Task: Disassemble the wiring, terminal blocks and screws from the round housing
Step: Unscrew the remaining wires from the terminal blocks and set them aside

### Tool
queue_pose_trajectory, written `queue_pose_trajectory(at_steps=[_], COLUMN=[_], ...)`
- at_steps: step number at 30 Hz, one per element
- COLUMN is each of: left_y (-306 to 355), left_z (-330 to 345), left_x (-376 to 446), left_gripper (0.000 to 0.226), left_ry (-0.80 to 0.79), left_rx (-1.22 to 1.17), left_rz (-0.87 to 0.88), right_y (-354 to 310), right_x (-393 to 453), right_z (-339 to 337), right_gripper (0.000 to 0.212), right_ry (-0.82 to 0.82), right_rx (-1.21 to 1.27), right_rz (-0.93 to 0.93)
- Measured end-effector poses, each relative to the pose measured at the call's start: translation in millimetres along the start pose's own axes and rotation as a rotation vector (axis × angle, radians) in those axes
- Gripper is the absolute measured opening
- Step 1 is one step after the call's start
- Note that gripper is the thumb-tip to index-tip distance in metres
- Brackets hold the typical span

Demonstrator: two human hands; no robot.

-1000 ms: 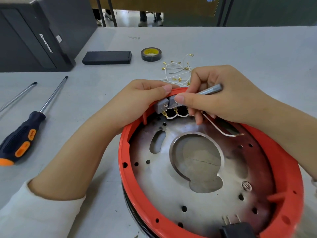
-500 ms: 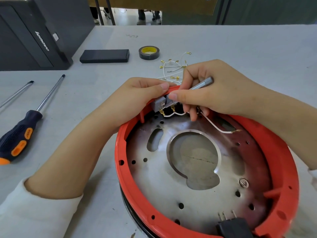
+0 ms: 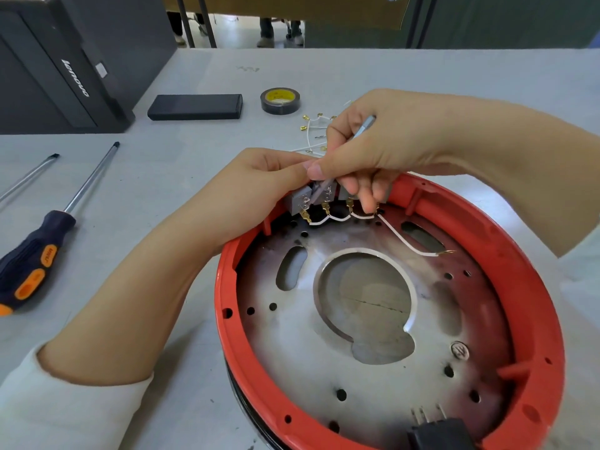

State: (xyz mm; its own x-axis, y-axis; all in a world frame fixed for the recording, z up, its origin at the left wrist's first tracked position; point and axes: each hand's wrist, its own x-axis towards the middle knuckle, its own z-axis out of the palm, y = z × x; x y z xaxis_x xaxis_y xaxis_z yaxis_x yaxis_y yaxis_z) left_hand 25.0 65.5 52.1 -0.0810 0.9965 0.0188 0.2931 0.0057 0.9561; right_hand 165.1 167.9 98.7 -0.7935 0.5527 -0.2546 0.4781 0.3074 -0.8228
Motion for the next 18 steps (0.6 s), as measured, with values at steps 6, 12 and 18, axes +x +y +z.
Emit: queue_pose_trajectory(at_steps=[6, 12, 18], left_y=[0, 3, 3], left_z=[-1, 0, 0], left_x=[0, -1, -1], left_gripper=[0.023, 0.024, 0.024], left_ry=[-0.017, -0.005, -0.015], left_rx=[0.021, 0.025, 0.040], left_rz=[0.000, 0.026, 0.014], right_y=[-4, 3, 25], right_x=[4, 2, -21], right_z=[-5, 2, 28], right_gripper=[0.025, 0.025, 0.026], right_ry=[-0.056, 0.041, 0.301], right_rx=[-0.002, 0.073, 0.089], right_rz=[0.037, -0.002, -0.233])
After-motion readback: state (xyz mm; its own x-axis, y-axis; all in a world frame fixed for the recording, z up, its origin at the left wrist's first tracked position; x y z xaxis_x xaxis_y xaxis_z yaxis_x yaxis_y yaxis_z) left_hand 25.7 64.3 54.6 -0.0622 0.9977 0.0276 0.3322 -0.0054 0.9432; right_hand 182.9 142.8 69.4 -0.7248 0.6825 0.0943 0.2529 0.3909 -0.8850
